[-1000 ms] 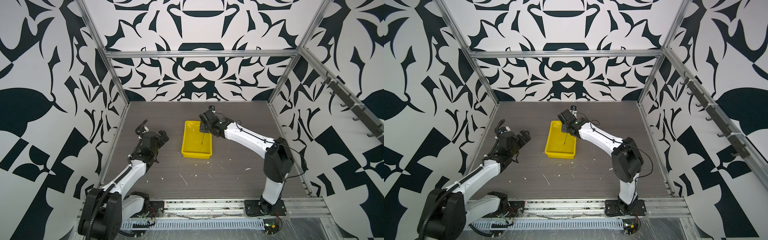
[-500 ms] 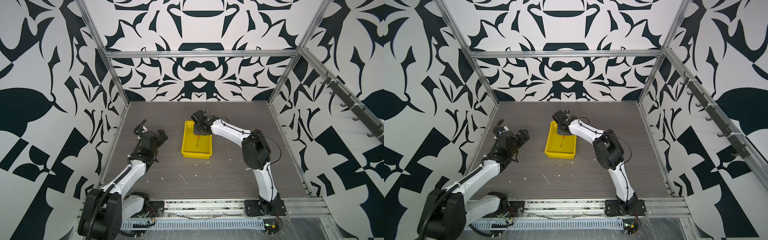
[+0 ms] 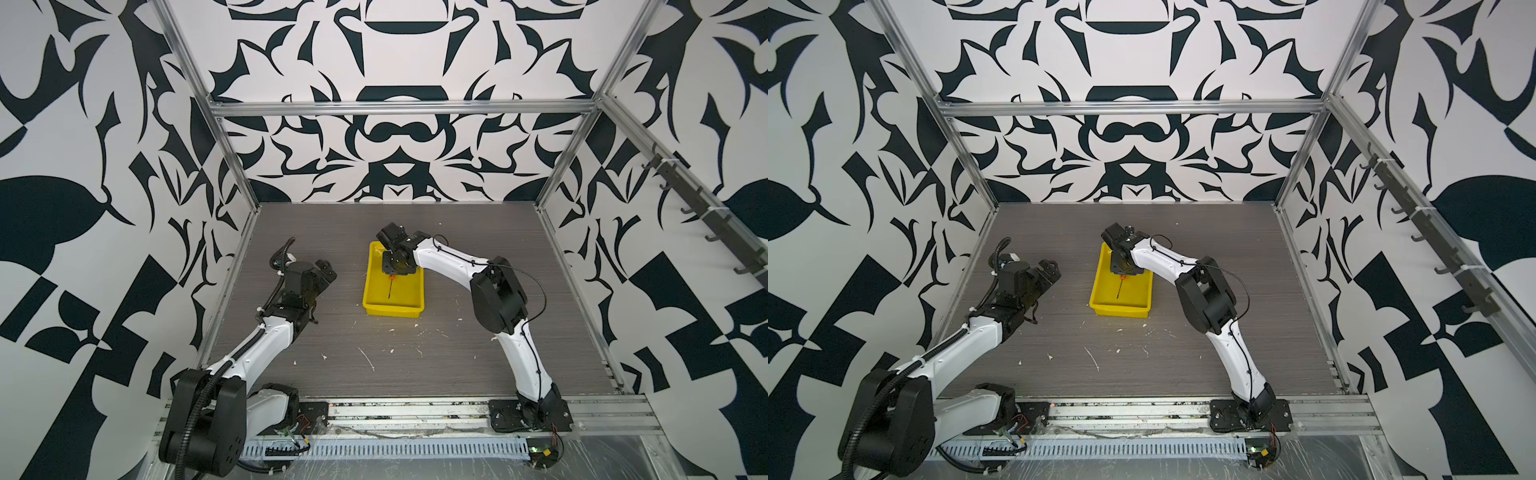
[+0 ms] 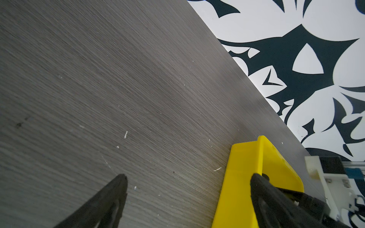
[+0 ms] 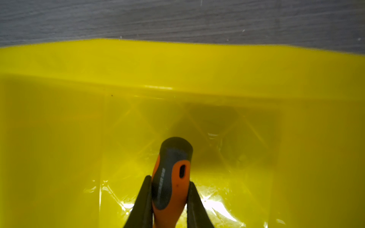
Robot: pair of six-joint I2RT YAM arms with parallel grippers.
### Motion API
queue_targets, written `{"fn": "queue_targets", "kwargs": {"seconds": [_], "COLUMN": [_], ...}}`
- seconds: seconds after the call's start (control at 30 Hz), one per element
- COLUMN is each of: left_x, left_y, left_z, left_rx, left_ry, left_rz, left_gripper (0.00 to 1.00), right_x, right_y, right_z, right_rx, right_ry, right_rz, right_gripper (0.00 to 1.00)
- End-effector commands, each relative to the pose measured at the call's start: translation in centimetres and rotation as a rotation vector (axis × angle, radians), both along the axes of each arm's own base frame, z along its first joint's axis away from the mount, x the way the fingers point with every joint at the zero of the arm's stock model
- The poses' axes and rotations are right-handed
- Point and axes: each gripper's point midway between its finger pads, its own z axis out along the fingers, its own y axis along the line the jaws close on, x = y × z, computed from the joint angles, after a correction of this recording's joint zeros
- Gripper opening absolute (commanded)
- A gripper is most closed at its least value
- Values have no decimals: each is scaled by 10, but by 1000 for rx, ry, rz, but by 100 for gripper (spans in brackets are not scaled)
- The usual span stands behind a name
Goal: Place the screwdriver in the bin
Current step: 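Move the held screwdriver over the yellow bin and lower it inside, then open the right gripper to release the screwdriver and withdraw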
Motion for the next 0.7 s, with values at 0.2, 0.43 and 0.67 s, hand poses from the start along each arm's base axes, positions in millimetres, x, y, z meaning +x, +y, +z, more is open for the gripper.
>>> {"fn": "queue_targets", "kwargs": {"seconds": [0.2,0.43,0.67], "left_x": [5,2,3], "left_y": [-1,2,3], "left_z": [13,16,14], "left_rx": [-20,-9,-3], "left_ry": [-24,-40,-33], "left_rz": [3,14,14], "left_gripper": [100,100,100], "right_x": [4,2,-8], "right_y": [8,8,-7], "right_z": [26,45,90], "right_rx": [74,93,99], "right_ry": [-7,-26,-99], "right_rz": [-48,-33,-9], "right_gripper": [26,30,36]}}
